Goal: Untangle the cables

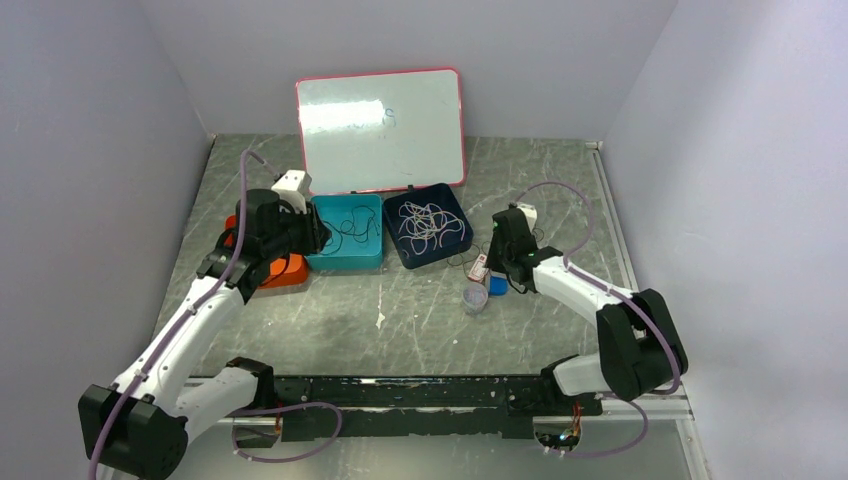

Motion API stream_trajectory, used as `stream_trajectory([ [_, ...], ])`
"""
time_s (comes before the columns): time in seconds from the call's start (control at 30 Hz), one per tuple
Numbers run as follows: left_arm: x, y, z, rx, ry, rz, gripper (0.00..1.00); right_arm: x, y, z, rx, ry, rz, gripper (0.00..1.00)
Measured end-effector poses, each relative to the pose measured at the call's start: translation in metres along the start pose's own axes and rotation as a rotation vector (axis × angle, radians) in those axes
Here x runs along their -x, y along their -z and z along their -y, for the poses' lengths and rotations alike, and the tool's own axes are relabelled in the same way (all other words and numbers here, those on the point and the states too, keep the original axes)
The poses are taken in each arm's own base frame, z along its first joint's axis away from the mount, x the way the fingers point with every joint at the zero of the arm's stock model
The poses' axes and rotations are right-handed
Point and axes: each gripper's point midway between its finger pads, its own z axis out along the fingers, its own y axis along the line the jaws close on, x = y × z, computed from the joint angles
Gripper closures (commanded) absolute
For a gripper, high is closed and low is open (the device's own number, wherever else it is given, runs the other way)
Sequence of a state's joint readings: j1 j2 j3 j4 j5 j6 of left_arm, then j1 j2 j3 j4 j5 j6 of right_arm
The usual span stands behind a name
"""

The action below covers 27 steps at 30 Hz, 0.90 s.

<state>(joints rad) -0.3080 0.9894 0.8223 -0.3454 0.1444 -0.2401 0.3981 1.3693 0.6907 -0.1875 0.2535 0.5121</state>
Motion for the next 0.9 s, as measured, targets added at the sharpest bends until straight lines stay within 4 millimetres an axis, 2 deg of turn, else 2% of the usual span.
stream_trajectory([
  [0.3,-0.001,0.000,0.000,0.001,0.005,-0.004,0.64,-0.001,-0.007,-0.004,0.041,-0.018,-0.005,0.72],
  [0.53,-0.002,0.002,0.000,0.000,0.008,-0.001,0.64,-0.001,-0.009,-0.010,0.079,-0.024,-0.013,0.65],
  [0.77,-0.001,0.004,0.001,-0.001,0.010,0.005,0.64,-0.004,-0.012,-0.015,0.106,-0.023,-0.030,0.64],
  [0.9,-0.002,0.004,0.001,-0.001,0.011,0.003,0.64,-0.006,-0.012,-0.016,0.112,-0.022,-0.036,0.71],
])
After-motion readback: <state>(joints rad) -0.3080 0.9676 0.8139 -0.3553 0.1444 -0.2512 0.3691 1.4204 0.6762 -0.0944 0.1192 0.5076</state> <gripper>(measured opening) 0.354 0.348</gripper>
